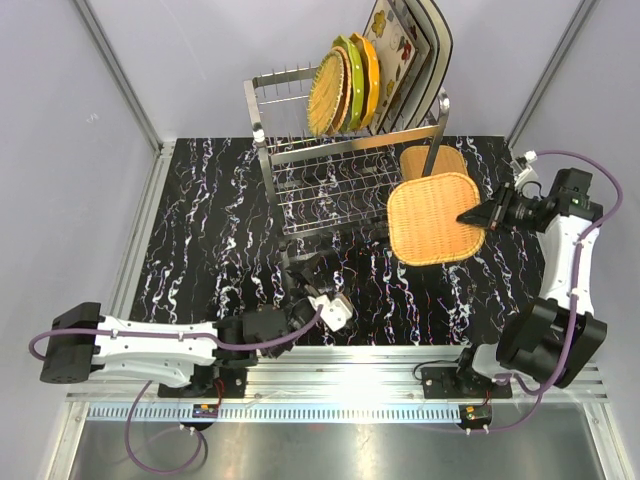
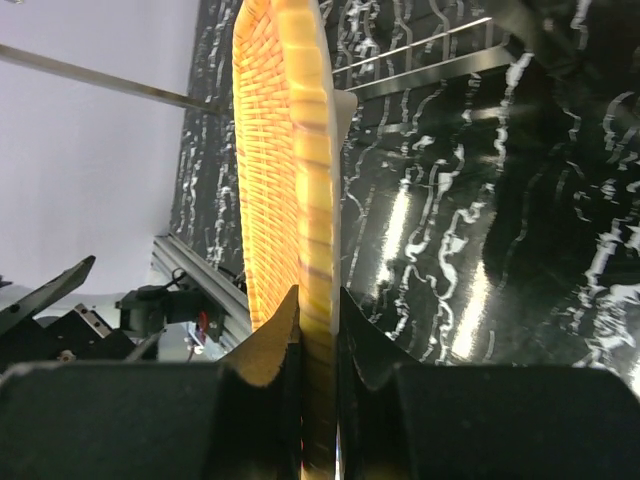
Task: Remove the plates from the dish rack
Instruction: Pass the plate from the left arm to the right, then place the plate on the table
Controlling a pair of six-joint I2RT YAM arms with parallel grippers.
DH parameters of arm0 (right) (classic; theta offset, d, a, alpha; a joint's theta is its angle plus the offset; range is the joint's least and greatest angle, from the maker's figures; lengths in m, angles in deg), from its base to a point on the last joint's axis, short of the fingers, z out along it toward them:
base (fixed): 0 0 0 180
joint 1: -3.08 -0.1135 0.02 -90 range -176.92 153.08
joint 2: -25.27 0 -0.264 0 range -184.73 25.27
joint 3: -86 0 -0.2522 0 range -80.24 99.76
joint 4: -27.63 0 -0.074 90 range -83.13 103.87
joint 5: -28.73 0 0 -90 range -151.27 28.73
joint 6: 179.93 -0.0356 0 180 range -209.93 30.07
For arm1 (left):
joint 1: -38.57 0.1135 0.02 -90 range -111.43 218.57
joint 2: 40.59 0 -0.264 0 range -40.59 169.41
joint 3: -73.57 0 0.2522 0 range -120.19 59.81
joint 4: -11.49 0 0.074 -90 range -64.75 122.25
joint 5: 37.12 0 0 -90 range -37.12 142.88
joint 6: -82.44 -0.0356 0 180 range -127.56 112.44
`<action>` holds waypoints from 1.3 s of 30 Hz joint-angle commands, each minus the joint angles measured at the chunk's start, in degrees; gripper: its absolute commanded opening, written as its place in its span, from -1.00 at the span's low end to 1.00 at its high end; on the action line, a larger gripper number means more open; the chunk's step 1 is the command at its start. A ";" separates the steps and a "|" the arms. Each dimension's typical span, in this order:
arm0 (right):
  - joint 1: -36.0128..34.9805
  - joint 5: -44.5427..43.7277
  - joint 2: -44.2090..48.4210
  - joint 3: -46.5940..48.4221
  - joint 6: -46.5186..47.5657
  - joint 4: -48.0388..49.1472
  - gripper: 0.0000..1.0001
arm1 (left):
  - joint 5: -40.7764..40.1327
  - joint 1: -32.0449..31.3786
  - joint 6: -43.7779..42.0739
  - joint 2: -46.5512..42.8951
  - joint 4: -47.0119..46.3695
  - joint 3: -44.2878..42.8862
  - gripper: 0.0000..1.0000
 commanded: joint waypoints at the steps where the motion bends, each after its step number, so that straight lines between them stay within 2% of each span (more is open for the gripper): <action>1: 2.10 0.52 -1.25 4.41 4.62 -2.46 -1.00 | -5.17 0.23 9.70 -1.72 -1.75 0.73 0.98; 9: 5.00 -3.17 -5.38 10.56 6.99 -1.23 -1.00 | -8.43 3.74 24.45 -6.10 9.30 -1.29 0.98; 15: 5.88 -6.34 -10.66 16.63 7.09 -0.44 -1.00 | -8.95 6.03 30.36 -9.18 13.71 -1.55 0.98; 20: 5.88 -9.06 -13.91 20.05 4.80 4.48 -1.00 | -9.75 6.47 32.74 -10.86 15.65 -0.94 0.98; 24: 5.88 -10.30 -18.47 25.49 5.06 4.31 -1.00 | -9.92 6.56 34.50 -11.91 16.70 -0.50 0.98; 31: 5.97 -10.91 -22.26 28.14 4.62 6.68 -1.00 | -10.63 6.65 34.76 -12.09 16.79 -0.41 0.98; 36: 5.88 -10.13 -28.92 32.96 -0.29 11.86 -1.00 | -9.40 7.70 34.68 -11.74 16.26 -0.94 0.98; 39: 5.53 -9.33 -34.10 37.70 -4.33 14.67 -1.00 | -8.69 8.84 37.48 -11.65 17.58 -1.90 0.98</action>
